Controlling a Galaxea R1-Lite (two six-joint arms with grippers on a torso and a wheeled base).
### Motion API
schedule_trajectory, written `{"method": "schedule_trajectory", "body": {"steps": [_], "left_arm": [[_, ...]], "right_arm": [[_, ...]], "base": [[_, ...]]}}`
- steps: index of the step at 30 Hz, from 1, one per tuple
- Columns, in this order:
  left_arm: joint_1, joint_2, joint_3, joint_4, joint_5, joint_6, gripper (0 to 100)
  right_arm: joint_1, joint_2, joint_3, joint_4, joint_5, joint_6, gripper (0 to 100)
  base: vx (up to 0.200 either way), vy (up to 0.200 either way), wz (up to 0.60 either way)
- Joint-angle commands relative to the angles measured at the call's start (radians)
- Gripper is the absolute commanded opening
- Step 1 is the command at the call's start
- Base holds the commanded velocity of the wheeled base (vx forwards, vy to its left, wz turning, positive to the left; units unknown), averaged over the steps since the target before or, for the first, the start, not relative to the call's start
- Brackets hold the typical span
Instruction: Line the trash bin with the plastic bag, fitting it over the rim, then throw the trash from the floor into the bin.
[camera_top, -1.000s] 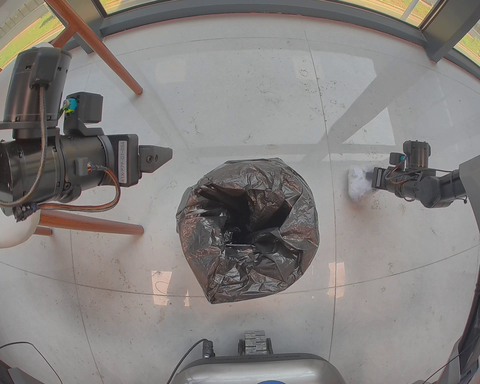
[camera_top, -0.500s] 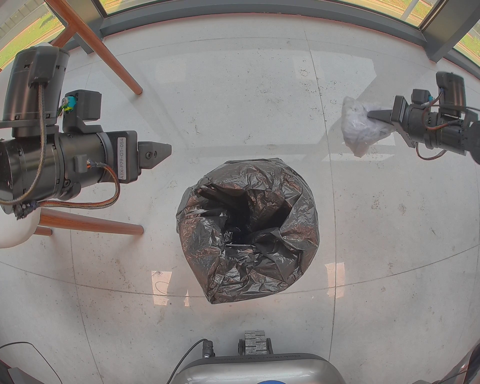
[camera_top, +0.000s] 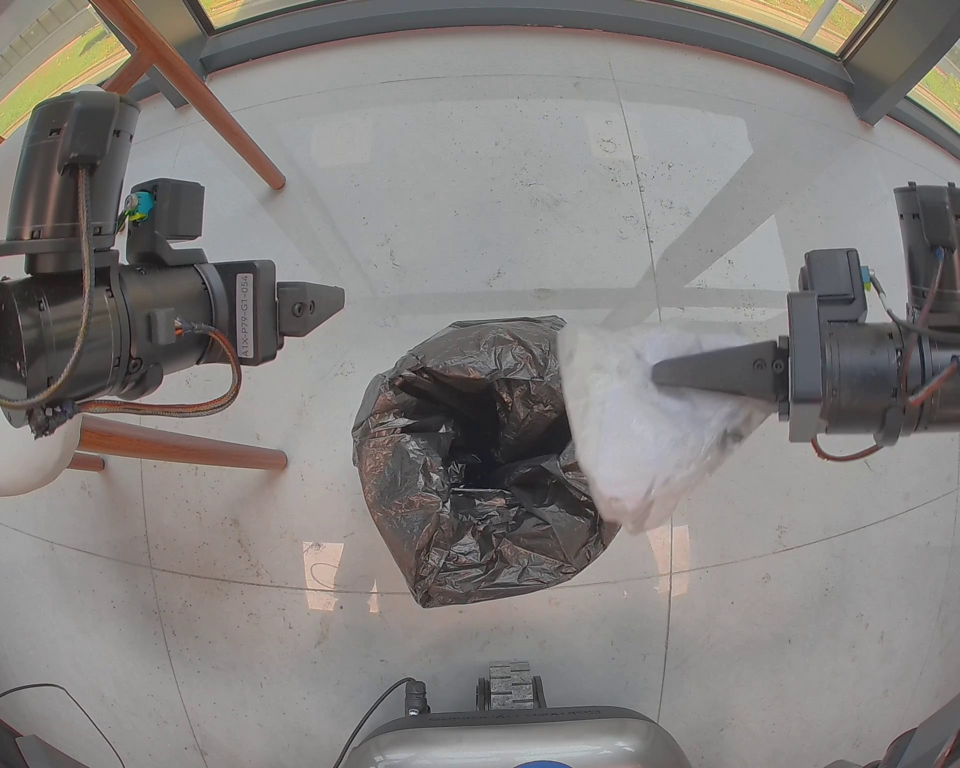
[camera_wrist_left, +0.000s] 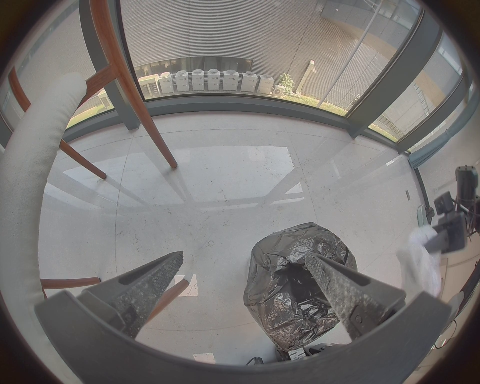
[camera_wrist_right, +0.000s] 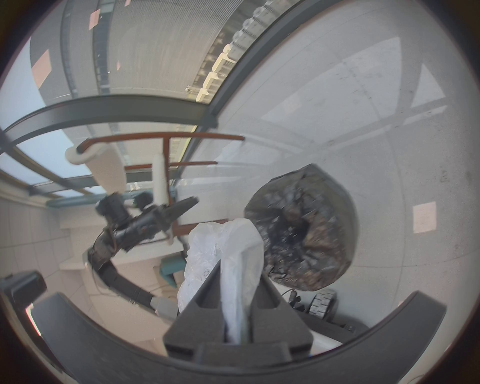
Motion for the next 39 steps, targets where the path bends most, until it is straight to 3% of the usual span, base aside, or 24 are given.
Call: {"method": "schedule_trajectory", "body": {"steps": [1,6,7,12,16,17,21,24,26,28,29,33,36,37,38,39], "left_arm": [[-0.001,0.005,0.007,-0.023,-0.001,0.000,100],[-0.001,0.003,0.024,-0.052,-0.002,0.004,100],[-0.001,0.003,0.027,-0.052,-0.002,0.010,100],[-0.001,-0.001,0.027,-0.054,-0.002,0.021,100],[-0.001,-0.018,0.012,-0.063,-0.011,0.024,100],[-0.004,-0.052,0.012,-0.103,-0.042,0.024,100],[-0.011,-0.122,0.027,-0.167,-0.116,0.029,100],[-0.011,-0.173,0.046,-0.177,-0.116,0.029,100],[0.010,-0.283,0.075,-0.172,-0.106,0.020,100],[0.033,-0.322,0.087,-0.169,-0.099,0.017,100],[0.074,-0.386,0.110,-0.175,-0.065,0.010,100],[0.078,-0.507,0.136,-0.166,0.108,-0.028,100],[0.087,-0.573,0.161,-0.134,0.151,-0.049,100],[0.125,-0.655,0.185,-0.074,0.176,-0.066,100],[0.131,-0.661,0.187,-0.068,0.177,-0.068,100],[0.209,-0.739,0.215,0.008,0.177,-0.074,100]], "right_arm": [[0.122,0.011,0.065,-0.080,0.000,-0.011,0],[0.135,0.061,0.069,-0.151,-0.006,-0.014,0],[0.136,0.071,0.069,-0.169,-0.011,-0.012,100],[0.125,0.073,0.065,-0.186,-0.012,-0.008,100],[0.121,0.025,0.069,-0.174,-0.054,0.002,100],[0.106,-0.033,0.085,-0.168,-0.106,0.018,100],[0.052,-0.168,0.158,-0.166,-0.204,0.072,100],[0.009,-0.255,0.217,-0.158,-0.258,0.083,100],[-0.106,-0.403,0.325,-0.155,-0.341,0.078,100],[-0.149,-0.450,0.360,-0.155,-0.362,0.078,100],[-0.227,-0.536,0.431,-0.152,-0.399,0.077,100],[-0.355,-0.717,0.576,-0.152,-0.459,0.022,100],[-0.382,-0.814,0.647,-0.152,-0.470,-0.041,100],[-0.399,-0.901,0.705,-0.152,-0.470,-0.115,100],[-0.402,-0.915,0.714,-0.152,-0.470,-0.127,100],[-0.424,-0.989,0.760,-0.151,-0.470,-0.201,100]], "base": [[0.000,0.000,0.00],[0.000,0.000,0.00],[0.000,0.000,0.00],[0.000,0.000,0.00],[0.000,0.000,0.00],[0.000,0.000,0.00],[0.000,0.000,0.00],[0.000,0.000,0.00],[0.000,0.000,0.00],[0.000,0.000,0.00],[0.000,0.000,0.00],[0.000,0.000,0.00],[0.000,0.000,0.00],[0.000,0.000,0.00],[0.000,0.000,0.00],[0.000,0.000,0.00]]}}
